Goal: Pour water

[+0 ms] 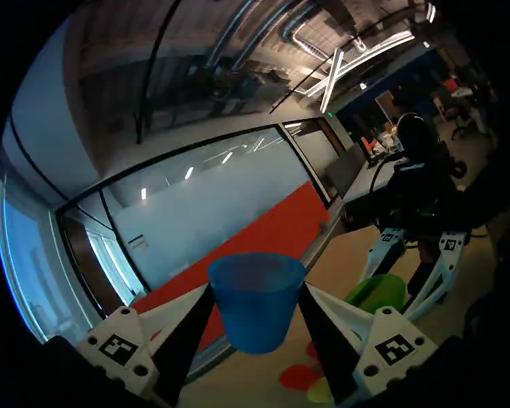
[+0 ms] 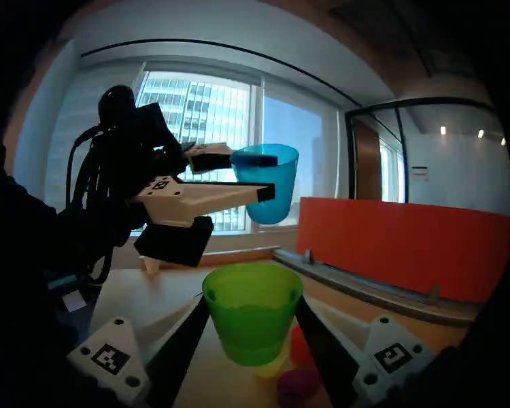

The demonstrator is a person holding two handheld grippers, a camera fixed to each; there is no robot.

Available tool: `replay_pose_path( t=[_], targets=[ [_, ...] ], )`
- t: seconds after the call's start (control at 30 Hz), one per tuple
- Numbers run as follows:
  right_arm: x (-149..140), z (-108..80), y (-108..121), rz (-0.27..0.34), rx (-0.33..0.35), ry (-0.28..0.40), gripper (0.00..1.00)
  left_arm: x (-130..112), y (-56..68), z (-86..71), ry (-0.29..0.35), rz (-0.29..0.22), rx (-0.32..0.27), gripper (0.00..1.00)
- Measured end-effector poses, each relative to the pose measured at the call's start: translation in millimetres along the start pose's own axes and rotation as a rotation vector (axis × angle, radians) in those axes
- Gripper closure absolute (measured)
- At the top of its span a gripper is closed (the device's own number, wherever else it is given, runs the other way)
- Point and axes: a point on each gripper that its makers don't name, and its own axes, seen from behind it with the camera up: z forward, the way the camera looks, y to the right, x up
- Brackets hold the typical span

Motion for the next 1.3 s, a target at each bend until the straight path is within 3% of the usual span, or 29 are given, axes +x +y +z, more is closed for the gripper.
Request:
replay_pose_path(
  t=[0.4,0.5,0.7,0.87,1.3],
  targets=[
    [5.2,-4.2,0.7,-0.004,-0.012,0.002,0.12,-16.7,3.7,-1.6,0.001,-0.312,-0.041,0.15],
    [6.0,-5.7,1.9,-0.005,-0.017,0.001,0.12,-15.7,4.3,-1.2,0.006,-0.367,-0.055,0.15],
    [6.8,-9.7,4.9,-0.001,-0.026,-0.004,0.12,-22.7,0.4,-2.8,0.004,-0.403,-0.042,0.15],
    [5.0,-15.5,9.3,0.002,-0.036,-0.015,0.12,-40.0,5.9,-8.2,-0.030,-0.404,-0.044,0.15],
    [1.6,-42.1,28.0,0.032,-0.078,-0.034,0.12,-84.3,35.9,-26.5,-0.116,-0.429,-0.077,0.15]
  ],
)
